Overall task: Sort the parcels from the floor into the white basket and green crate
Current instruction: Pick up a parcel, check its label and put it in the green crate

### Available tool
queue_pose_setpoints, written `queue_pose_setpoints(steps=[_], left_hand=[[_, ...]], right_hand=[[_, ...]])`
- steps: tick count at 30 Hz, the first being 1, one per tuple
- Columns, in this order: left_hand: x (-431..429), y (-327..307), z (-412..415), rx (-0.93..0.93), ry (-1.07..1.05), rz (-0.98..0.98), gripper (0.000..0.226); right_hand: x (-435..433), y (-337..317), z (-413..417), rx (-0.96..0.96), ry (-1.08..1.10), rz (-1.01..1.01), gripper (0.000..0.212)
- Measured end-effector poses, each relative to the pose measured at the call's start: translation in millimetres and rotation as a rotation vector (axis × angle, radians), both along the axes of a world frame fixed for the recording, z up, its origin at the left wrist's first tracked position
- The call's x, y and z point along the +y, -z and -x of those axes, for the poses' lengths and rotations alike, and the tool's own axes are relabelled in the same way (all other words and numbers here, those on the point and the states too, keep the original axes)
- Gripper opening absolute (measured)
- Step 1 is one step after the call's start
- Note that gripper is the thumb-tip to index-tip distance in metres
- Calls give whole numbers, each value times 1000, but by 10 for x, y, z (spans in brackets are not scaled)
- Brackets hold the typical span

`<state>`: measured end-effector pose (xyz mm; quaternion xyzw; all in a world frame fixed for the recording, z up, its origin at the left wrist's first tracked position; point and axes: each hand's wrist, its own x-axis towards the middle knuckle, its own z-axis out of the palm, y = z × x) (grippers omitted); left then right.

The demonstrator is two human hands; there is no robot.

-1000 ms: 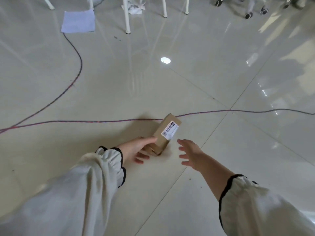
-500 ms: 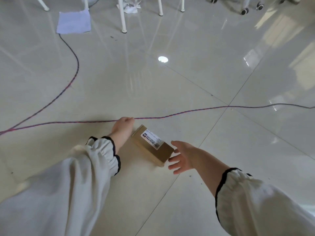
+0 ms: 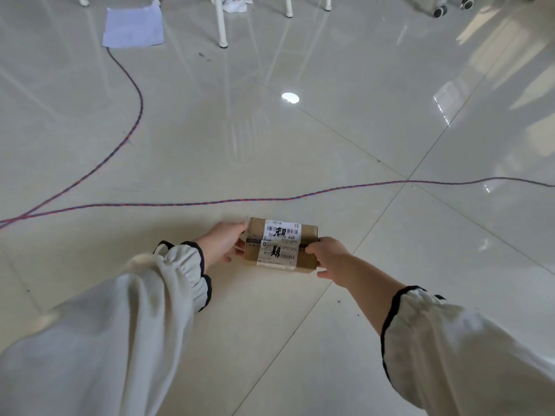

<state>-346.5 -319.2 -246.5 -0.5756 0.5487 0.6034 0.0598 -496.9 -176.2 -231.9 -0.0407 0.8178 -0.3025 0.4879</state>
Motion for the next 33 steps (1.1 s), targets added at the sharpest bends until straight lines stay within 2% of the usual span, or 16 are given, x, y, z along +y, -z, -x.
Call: queue_pose_setpoints(steps=[3,6,8,13,17,19,21,24,26,30,33], left_hand=[[1,-10,-20,-23,24,8,27],[11,-30,13,-8,19,23,24],[21,-38,36,9,25,35,22],[41,-120,85,127,-80,94,15],[131,-554,80,172,-140,96,20],[140,-974,85,163,-122,109,21],[120,-1481,89,156,-98,112,12],[98,-2364,126,154,-51,100,11],[133,-3048,176,149,-4,104,12],[323,-4551,270,141,76,93,15],[514,-5671,336,144,132,84,13]], right_hand=[[18,-47,51,-80,85,19,24],[57,-73,78,-161,131,32,32],[63,-78,74,-194,145,49,30],[42,-154,114,-138,214,132,23],[96,-537,74,-56,246,169,25],[123,-924,57,-46,243,182,21],[157,-1424,78,-50,238,193,20],[231,-2340,141,-49,232,200,27],[319,-3052,172,-31,239,196,34],[575,-4606,198,15,263,196,27],[830,-5702,180,59,285,208,31]])
